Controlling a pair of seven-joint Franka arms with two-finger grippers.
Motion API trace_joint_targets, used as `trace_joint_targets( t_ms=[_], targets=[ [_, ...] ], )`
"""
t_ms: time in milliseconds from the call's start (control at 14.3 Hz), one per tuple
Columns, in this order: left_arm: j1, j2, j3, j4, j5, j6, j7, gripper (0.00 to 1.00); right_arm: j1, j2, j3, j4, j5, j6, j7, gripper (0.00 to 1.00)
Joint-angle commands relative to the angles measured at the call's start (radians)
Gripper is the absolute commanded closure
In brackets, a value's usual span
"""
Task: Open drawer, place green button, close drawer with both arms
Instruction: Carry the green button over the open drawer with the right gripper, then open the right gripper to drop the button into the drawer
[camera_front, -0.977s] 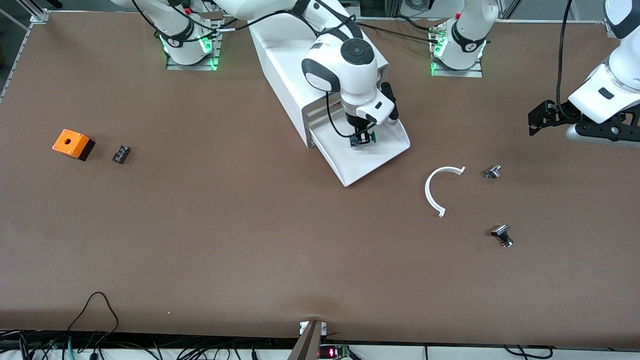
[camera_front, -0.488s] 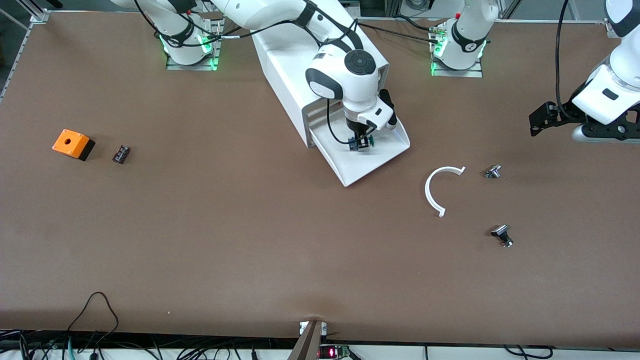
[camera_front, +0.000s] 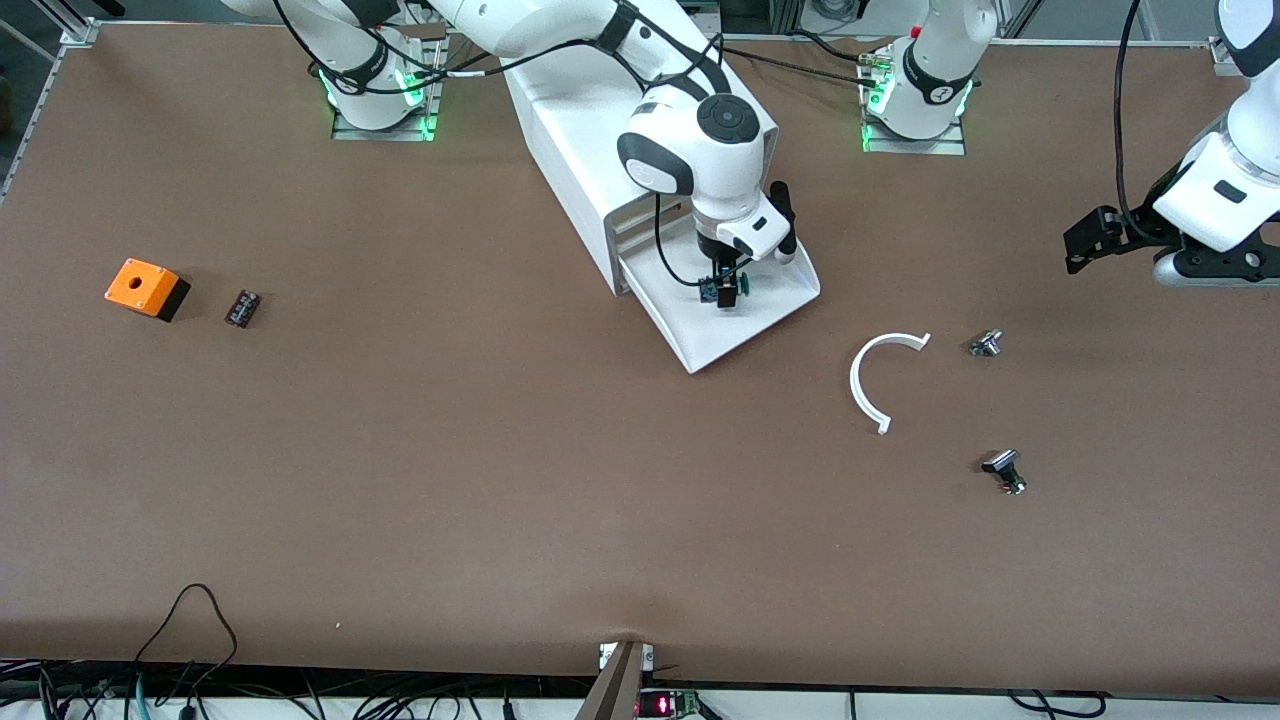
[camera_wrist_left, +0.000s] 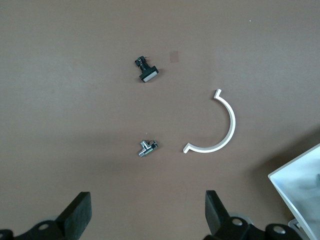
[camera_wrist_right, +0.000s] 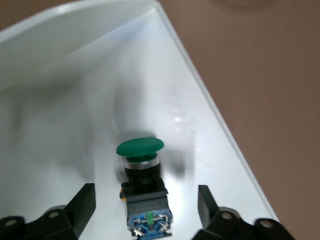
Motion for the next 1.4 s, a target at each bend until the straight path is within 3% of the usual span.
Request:
trace_joint_targets(
  t_ms=[0,209,419,628,907,1326],
  targets=[
    [0.005,0.004,-0.004,0.000,0.009,0.000,-0.008,0.00,0.009,-0.021,-0.026,0.093,-0.003,-0.121,0.029,0.00],
    [0.005,0.017,-0.005,-0.038,0.005,0.061,-0.008,0.00,-0.031,-0.098,-0.031,0.104,0.058,-0.172,0.082,0.00],
    [0.005,0.024,-0.004,-0.061,-0.064,0.102,-0.009,0.00,-0.032,-0.159,-0.095,0.106,0.058,-0.187,0.177,0.00],
    [0.005,0.030,-0.004,-0.067,-0.067,0.112,-0.009,0.00,-0.045,-0.196,-0.120,0.106,0.058,-0.187,0.233,0.00],
    [0.002,0.077,-0.016,-0.135,-0.138,0.248,-0.029,0.00,-0.057,-0.224,-0.185,0.106,0.060,-0.232,0.481,0.00],
    [-0.012,0.177,-0.171,-0.282,-0.159,0.583,-0.291,0.00,-0.175,-0.255,-0.221,0.101,0.058,-0.436,0.696,0.00]
  ],
)
